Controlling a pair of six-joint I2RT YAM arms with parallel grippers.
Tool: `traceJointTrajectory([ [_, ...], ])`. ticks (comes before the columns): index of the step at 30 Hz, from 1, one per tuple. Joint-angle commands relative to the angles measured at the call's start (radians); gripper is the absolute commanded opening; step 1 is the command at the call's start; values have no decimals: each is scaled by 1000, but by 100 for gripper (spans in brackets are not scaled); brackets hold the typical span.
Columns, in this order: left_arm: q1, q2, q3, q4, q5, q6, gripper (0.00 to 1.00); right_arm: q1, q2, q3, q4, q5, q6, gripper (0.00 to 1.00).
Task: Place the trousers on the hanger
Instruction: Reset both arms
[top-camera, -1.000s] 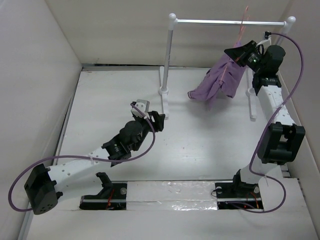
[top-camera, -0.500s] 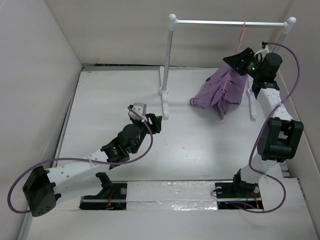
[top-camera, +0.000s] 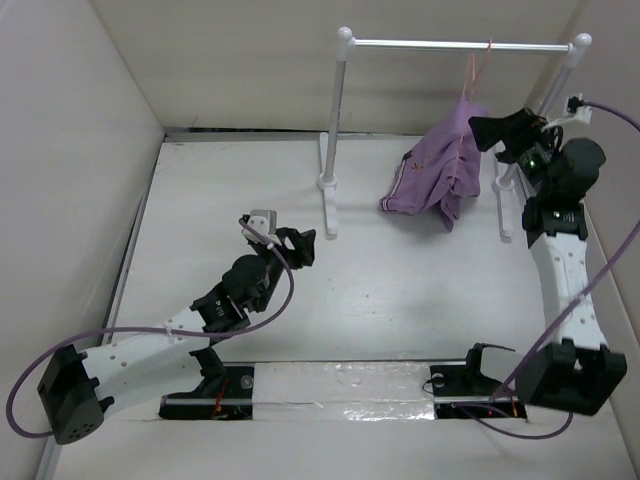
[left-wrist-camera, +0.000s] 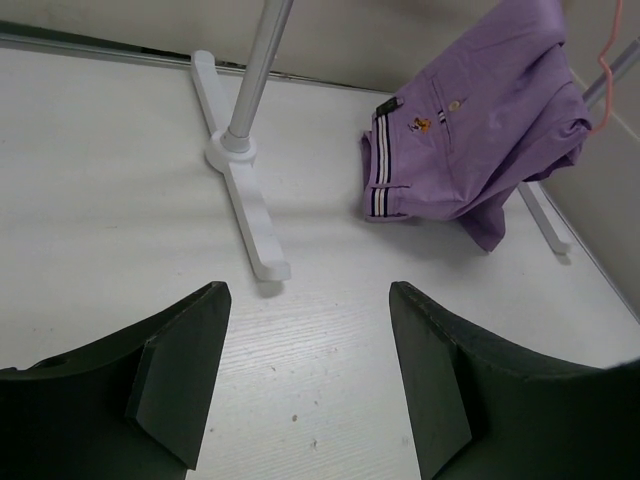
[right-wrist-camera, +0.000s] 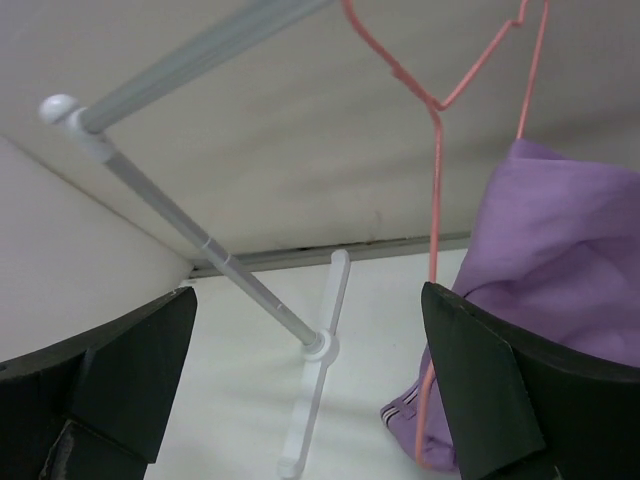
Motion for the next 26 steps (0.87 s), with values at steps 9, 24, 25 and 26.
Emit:
traceJointTrajectory([
  [9, 5, -143, -82, 111, -30, -9, 64, 312, -498, -518, 143, -93, -258, 100],
  [24, 5, -218, -185, 220, -165, 20, 66, 699, -852, -807, -248, 264, -487, 100],
  [25, 5, -206, -177, 217, -143, 20, 66, 709, -846, -805, -245, 269, -493, 100],
  [26, 5, -184, -175, 220, -126, 25, 67, 709, -840, -799, -245, 269, -499, 100],
])
